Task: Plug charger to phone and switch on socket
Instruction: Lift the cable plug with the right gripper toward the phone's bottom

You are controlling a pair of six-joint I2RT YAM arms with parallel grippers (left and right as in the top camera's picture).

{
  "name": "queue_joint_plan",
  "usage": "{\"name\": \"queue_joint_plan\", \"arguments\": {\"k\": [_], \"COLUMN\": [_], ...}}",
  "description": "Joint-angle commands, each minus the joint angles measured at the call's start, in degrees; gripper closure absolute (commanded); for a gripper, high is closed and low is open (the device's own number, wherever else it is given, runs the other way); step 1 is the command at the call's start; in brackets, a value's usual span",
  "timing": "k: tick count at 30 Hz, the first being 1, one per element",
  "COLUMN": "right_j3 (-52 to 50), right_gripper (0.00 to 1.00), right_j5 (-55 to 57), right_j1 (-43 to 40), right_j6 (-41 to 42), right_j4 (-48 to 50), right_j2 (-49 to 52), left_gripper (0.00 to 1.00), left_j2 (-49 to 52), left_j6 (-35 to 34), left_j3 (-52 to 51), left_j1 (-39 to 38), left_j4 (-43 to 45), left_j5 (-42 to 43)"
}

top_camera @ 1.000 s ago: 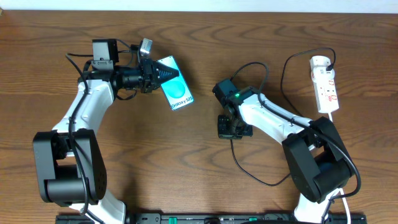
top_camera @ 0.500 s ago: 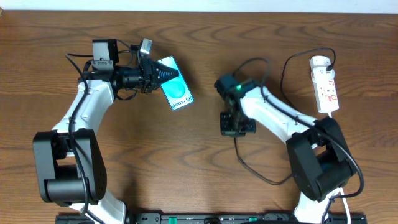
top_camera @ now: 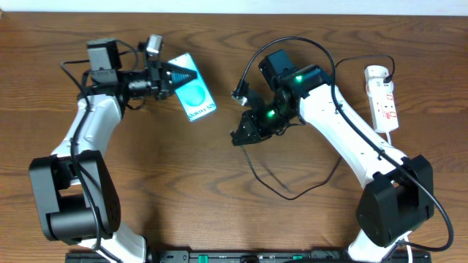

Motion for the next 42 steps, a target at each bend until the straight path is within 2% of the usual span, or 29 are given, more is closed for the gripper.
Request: {"name": "queue_joint_plan", "arguments": {"k": [1,5,9,12,15,20,23,29,42], "right_j3": [0.9,0.9,0.9,0.9,0.9,0.9,0.9,0.9,0.9], "right_gripper": [0.99,0.99,0.99,0.99,0.99,0.99,0.99,0.99,0.99], "right_j5": [-12.1,-18.0,-22.7,-24.0,-24.0,-23.9,-23.9,-23.9,-23.9], "right_j1": [-0.3,-0.3,-0.3,-0.3,-0.3,-0.3,-0.4,-0.4,-0.3], "right_j6": [-8.0,-10.3,-9.6,-4.3,3.1,9.9,15.0,23.7,24.3], "right_j4": [-0.5,0.5,4.5,10.2,17.6,24.1,28.9,38.4,39.3], "right_j2": [-1.0,-1.0,-1.0,-1.0,-1.0,-1.0,-1.0,-1.0,-1.0], "left_gripper": [0.93,0.93,0.93,0.93,0.93,0.93,0.93,0.93,0.93], "left_j2": [0.3,0.3,0.2,0.0,-0.1,-0.1,-0.1,-0.1,-0.1], "left_j6": [-6.2,-11.1,-21.8,-30.3,-42.5,-54.0,-56.5,-56.4,-56.4], "left_j3": [-0.2,-0.2,-0.2,-0.2,-0.2,-0.2,-0.2,-0.2,-0.2], "left_j1": [1.9,2.2,2.2,2.2,2.2,2.2,2.2,2.2,2.2], "left_j4": [2.5,7.1,17.7,27.0,40.7,53.1,55.7,57.3,58.2], "left_j5": [4.1,4.1,4.0,4.0,4.0,3.1,2.4,2.3,1.4]}}
